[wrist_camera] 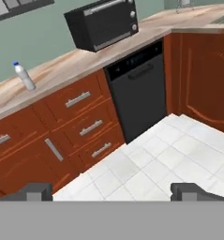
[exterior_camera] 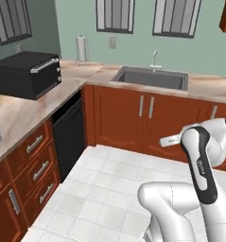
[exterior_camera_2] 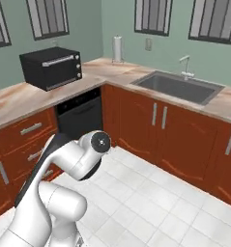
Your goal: Place the drinks on the dining counter in a tight cluster.
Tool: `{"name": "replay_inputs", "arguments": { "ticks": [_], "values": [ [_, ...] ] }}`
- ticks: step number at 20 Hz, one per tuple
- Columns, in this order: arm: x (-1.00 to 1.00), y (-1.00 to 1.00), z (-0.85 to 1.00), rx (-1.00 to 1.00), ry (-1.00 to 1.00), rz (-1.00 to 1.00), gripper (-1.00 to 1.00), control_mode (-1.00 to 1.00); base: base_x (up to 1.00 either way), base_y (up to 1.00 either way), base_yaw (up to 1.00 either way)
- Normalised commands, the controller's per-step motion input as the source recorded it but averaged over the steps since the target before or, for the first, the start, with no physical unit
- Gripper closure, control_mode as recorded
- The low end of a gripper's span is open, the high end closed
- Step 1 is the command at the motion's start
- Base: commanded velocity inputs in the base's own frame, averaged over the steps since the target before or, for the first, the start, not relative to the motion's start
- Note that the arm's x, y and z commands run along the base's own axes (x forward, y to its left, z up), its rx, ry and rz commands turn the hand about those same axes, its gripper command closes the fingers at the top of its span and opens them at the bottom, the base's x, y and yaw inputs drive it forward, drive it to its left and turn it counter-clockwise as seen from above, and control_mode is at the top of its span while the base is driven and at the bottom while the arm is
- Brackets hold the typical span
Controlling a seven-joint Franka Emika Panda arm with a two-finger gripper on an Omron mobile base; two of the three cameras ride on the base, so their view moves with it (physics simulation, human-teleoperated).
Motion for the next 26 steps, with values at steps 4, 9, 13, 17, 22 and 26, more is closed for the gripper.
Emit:
{"name": "replay_inputs", "arguments": {
  "ticks": [4, 9, 13, 17, 22, 26],
  "values": [
    [0.00, 0.00, 0.00, 0.00, 0.00, 0.00, -1.00, 1.00, 0.52, 0.00, 0.68],
    [0.00, 0.00, 0.00, 0.00, 0.00, 0.00, -1.00, 1.00, 0.51, 0.00, 0.70],
    [0.00, 0.00, 0.00, 0.00, 0.00, 0.00, -1.00, 1.00, 0.50, 0.00, 0.71],
    [0.00, 0.00, 0.00, 0.00, 0.00, 0.00, -1.00, 1.00, 0.47, 0.00, 0.74],
    [0.00, 0.00, 0.00, 0.00, 0.00, 0.00, -1.00, 1.00, 0.43, 0.00, 0.77],
    [0.00, 0.00, 0.00, 0.00, 0.00, 0.00, -1.00, 1.00, 0.45, -0.07, 0.62]
  ]
}}
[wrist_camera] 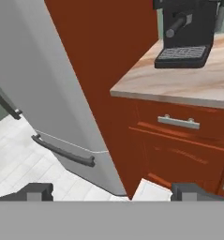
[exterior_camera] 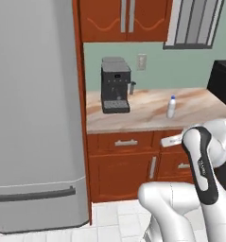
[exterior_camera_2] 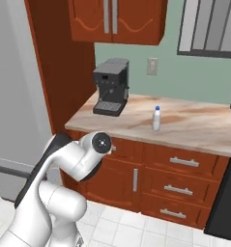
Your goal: Place the drinks on the dining counter in a tight cluster.
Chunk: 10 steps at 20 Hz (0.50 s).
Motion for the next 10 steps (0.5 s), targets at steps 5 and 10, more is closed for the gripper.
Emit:
{"name": "replay_inputs", "arguments": {
  "ticks": [5, 10],
  "values": [
    [0.00, 0.00, 0.00, 0.00, 0.00, 0.00, -1.00, 1.00, 0.42, -0.39, 0.23],
    [0.00, 0.00, 0.00, 0.00, 0.00, 0.00, -1.00, 1.00, 0.33, -0.59, 0.01]
  ]
}}
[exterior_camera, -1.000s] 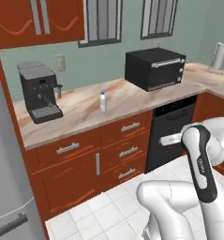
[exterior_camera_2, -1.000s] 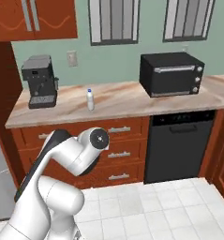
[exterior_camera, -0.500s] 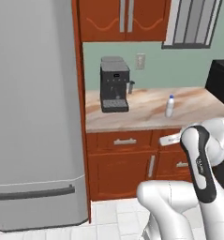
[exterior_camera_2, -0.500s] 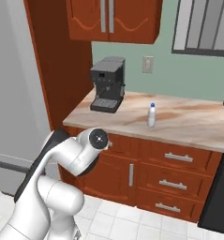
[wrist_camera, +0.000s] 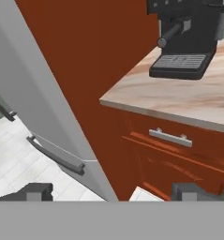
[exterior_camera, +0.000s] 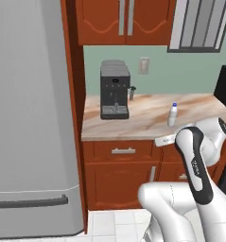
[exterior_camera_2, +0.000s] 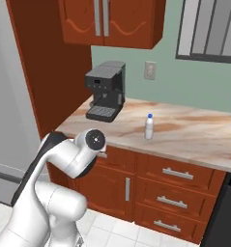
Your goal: Place the drinks on the dining counter in a tight cluster.
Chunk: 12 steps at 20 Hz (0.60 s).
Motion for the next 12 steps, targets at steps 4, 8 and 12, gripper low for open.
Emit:
{"name": "replay_inputs", "arguments": {
  "ticks": [4, 8, 12],
  "values": [
    [0.00, 0.00, 0.00, 0.00, 0.00, 0.00, -1.00, 1.00, 0.25, -0.58, -0.04],
    [0.00, 0.00, 0.00, 0.00, 0.00, 0.00, -1.00, 1.00, 0.28, -0.50, -0.12],
    [0.00, 0.00, 0.00, 0.00, 0.00, 0.00, -1.00, 1.00, 0.33, -0.48, -0.10]
  ]
}}
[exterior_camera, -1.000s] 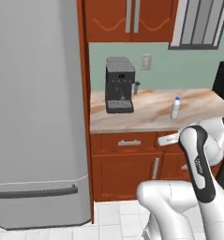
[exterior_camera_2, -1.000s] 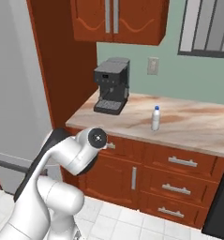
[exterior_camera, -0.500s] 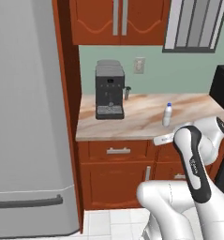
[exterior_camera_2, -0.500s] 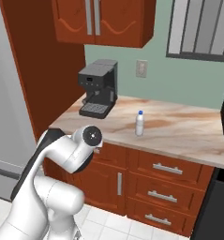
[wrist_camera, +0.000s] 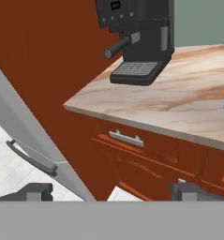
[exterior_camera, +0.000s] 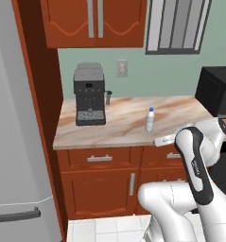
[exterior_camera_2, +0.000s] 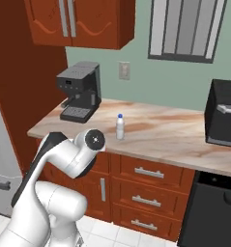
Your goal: Place the drinks on the dining counter in a tight cluster.
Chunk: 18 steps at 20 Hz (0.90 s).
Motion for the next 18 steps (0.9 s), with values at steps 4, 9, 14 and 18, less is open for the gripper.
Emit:
{"name": "replay_inputs", "arguments": {
  "ticks": [4, 9, 14, 18],
  "values": [
    [0.00, 0.00, 0.00, 0.00, 0.00, 0.00, -1.00, 1.00, 0.32, -0.46, -0.13],
    [0.00, 0.00, 0.00, 0.00, 0.00, 0.00, -1.00, 1.00, 0.36, -0.33, -0.07],
    [0.00, 0.00, 0.00, 0.00, 0.00, 0.00, -1.00, 1.00, 0.38, -0.21, 0.00],
    [0.00, 0.00, 0.00, 0.00, 0.00, 0.00, -1.00, 1.00, 0.32, -0.38, -0.12]
  ]
}}
